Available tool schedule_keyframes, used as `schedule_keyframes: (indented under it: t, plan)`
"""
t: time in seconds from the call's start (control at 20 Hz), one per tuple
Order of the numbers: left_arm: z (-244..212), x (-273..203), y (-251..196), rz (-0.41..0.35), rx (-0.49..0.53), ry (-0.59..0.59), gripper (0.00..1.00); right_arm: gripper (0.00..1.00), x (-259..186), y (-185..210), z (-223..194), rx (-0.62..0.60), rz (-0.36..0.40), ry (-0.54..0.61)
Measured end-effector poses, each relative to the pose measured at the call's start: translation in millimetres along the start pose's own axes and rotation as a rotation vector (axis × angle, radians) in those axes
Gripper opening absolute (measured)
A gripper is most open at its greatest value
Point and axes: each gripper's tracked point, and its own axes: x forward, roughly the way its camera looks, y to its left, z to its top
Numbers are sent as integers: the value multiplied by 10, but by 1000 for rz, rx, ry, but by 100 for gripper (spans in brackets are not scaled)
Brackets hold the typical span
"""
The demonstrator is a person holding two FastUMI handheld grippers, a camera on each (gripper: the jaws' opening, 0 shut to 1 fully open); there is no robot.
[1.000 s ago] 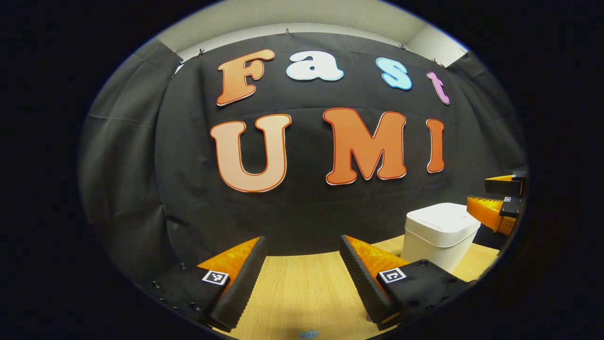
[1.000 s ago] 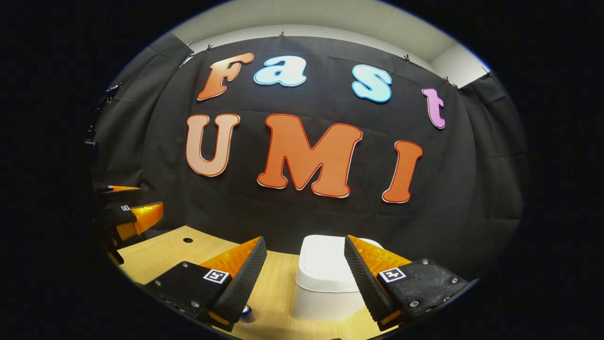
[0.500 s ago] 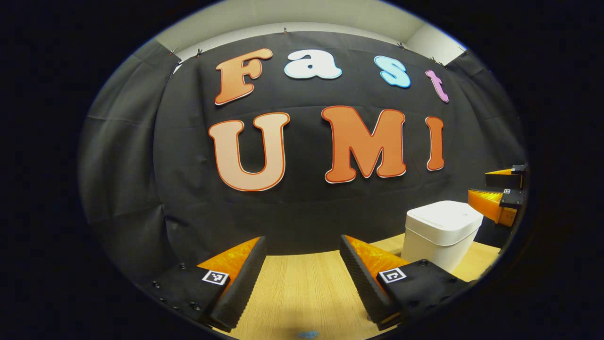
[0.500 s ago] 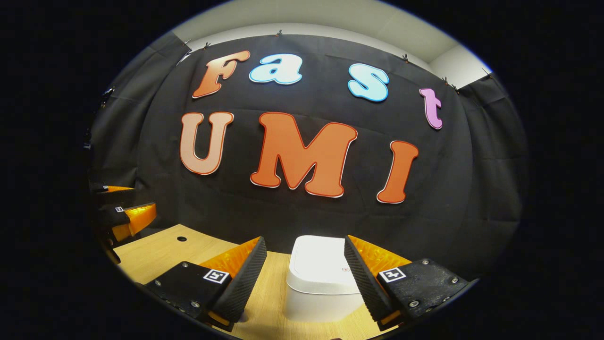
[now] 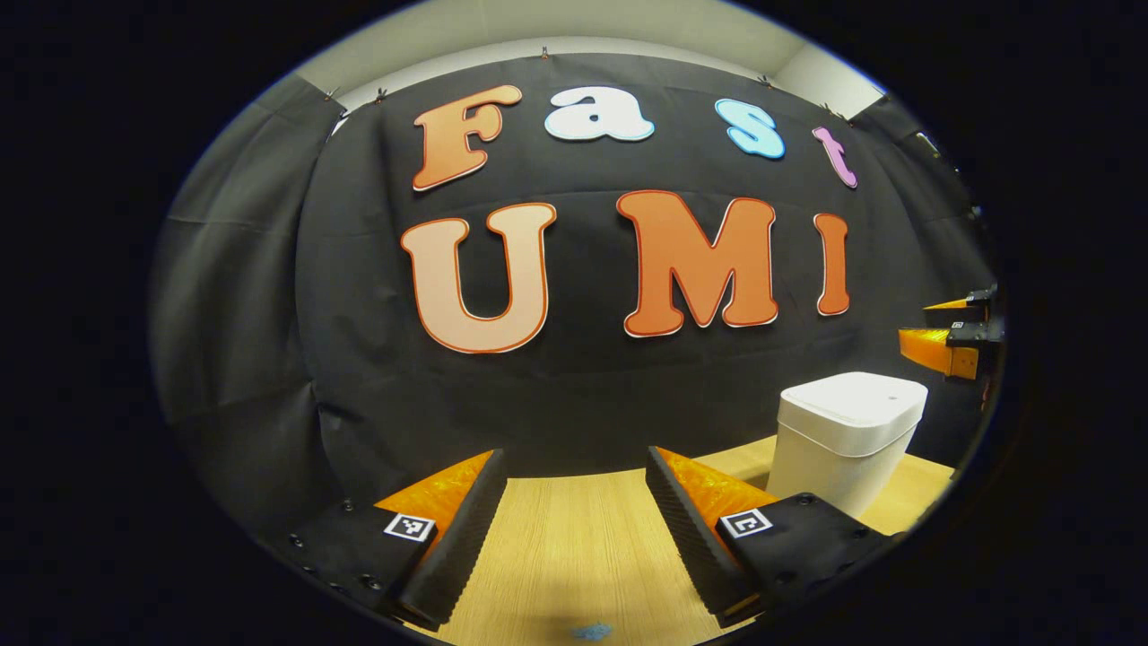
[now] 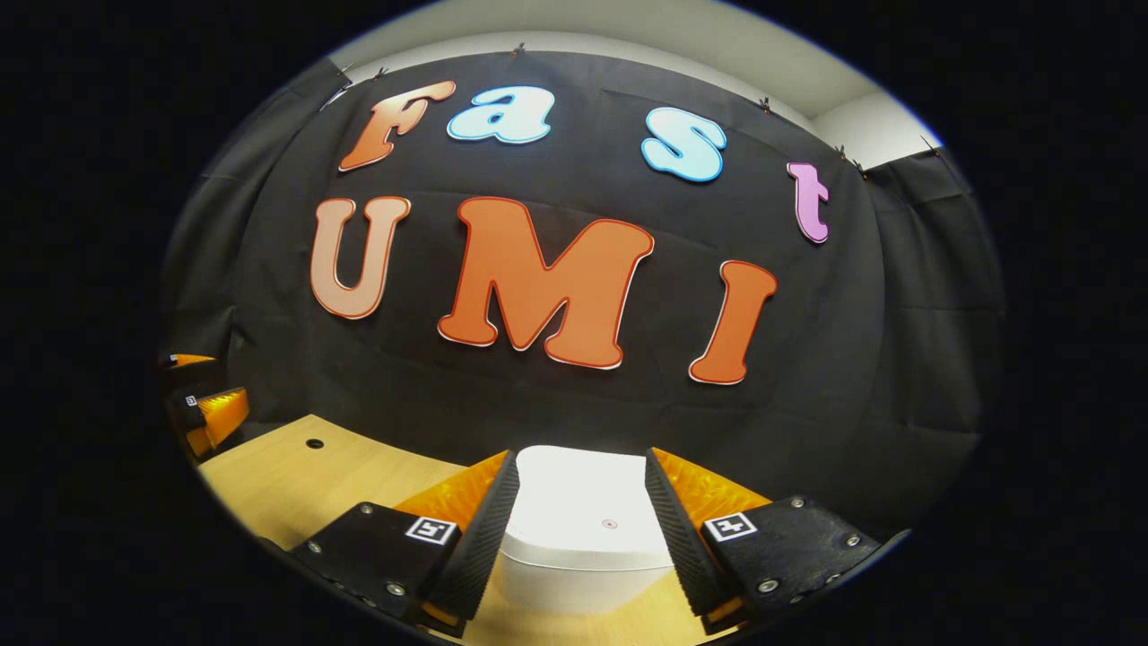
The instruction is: Press the lid of the desktop garbage bin to open it, pick up the crumpled paper on the desktop and throw it into the bin, then pick up the pop can on the desktop and drop it into the bin, and finally close the garbage bin lid.
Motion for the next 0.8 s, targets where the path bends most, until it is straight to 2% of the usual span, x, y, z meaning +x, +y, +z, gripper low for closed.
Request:
schedule_keyframes:
  t: [0.2, 0.25, 0.3, 0.35, 0.4, 0.5, 0.55, 0.65, 0.8]
  plan:
    - [-57, -13, 107, 25, -3, 14, 100, 62, 117, -21, -73, -19, 27, 51]
    - [-79, -5, 122, 32, -3, 18, 99, 59, 149, -53, -89, -14, 22, 62]
    - [-86, -5, 141, 38, -2, 23, 99, 60, 173, -58, -112, -2, 24, 74]
    - [-93, -8, 161, 44, -2, 27, 99, 48, 200, -69, -140, 11, 26, 88]
    - [-111, -13, 167, 47, -2, 29, 99, 41, 239, -88, -165, 21, 23, 102]
    - [-126, -20, 203, 55, -5, 32, 100, 33, 286, -125, -204, 36, 22, 125]
    - [-126, -22, 222, 60, -9, 32, 99, 19, 312, -146, -213, 41, 19, 132]
    - [-156, -16, 256, 74, -10, 38, 100, 5, 342, -169, -223, 46, 19, 138]
    - [-151, -31, 307, 90, -10, 42, 99, 1, 382, -106, -226, 47, 50, 144]
